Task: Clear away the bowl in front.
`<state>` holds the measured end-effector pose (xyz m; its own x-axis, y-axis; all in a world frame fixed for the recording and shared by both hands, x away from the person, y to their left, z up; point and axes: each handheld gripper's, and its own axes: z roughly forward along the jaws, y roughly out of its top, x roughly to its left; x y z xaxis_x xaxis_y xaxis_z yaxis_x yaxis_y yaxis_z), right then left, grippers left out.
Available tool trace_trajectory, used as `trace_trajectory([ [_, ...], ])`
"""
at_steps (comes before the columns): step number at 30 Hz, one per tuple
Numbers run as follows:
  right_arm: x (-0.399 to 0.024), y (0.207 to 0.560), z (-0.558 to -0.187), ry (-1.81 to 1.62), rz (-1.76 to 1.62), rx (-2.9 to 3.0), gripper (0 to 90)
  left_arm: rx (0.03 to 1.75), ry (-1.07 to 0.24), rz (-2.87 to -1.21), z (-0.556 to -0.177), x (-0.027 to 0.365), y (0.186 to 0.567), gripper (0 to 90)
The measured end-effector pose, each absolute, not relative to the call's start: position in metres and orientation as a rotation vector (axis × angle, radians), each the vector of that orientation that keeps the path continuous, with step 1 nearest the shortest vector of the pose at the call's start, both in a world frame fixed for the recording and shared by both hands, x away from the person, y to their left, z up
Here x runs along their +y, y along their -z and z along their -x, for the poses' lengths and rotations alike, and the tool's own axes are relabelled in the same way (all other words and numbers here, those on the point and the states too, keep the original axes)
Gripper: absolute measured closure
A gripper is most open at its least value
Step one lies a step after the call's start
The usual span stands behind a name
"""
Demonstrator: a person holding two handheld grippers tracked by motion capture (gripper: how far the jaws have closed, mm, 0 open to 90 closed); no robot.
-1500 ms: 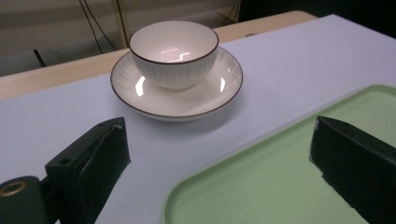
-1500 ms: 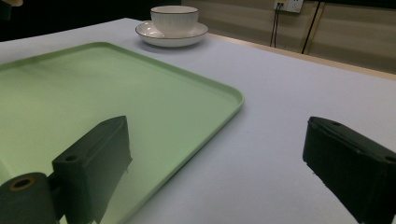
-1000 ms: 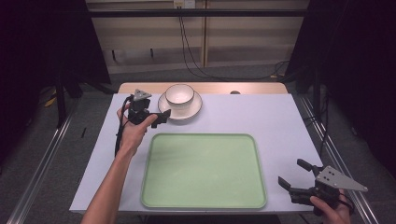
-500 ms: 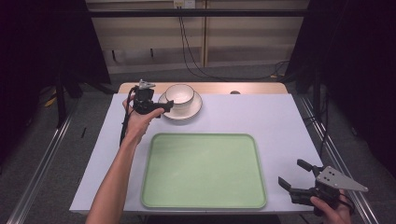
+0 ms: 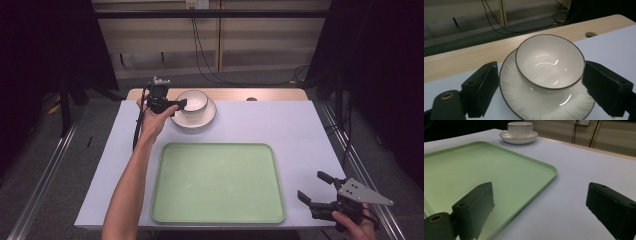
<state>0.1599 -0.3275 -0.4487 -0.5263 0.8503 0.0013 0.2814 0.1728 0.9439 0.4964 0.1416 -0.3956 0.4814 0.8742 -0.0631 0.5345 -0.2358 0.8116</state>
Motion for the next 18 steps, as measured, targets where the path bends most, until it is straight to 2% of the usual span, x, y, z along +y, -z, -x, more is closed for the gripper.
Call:
trace_trajectory([
  [10, -0.327, 0.450, -0.161, -1.353, -1.066, 1.917, 7.3, 1.266, -0.544, -1.955, -0.522, 0.141, 0.411, 22.8],
  [11, -0.327, 0.450, -0.161, -1.353, -1.066, 1.917, 7.3, 1.266, -0.544, -1.955, -0.522, 0.141, 0.411, 24.3],
  [12, -0.328, 0.449, -0.160, -1.355, -1.060, 1.914, 7.3, 1.271, -0.519, -1.946, -0.527, 0.142, 0.411, 33.1],
  [13, -0.327, 0.449, -0.160, -1.358, -1.063, 1.915, 7.4, 1.271, -0.519, -1.946, -0.527, 0.142, 0.411, 35.2],
  [18, -0.328, 0.449, -0.159, -1.365, -1.057, 1.907, 7.2, 1.320, -0.502, -1.962, -0.539, 0.139, 0.413, 35.6],
])
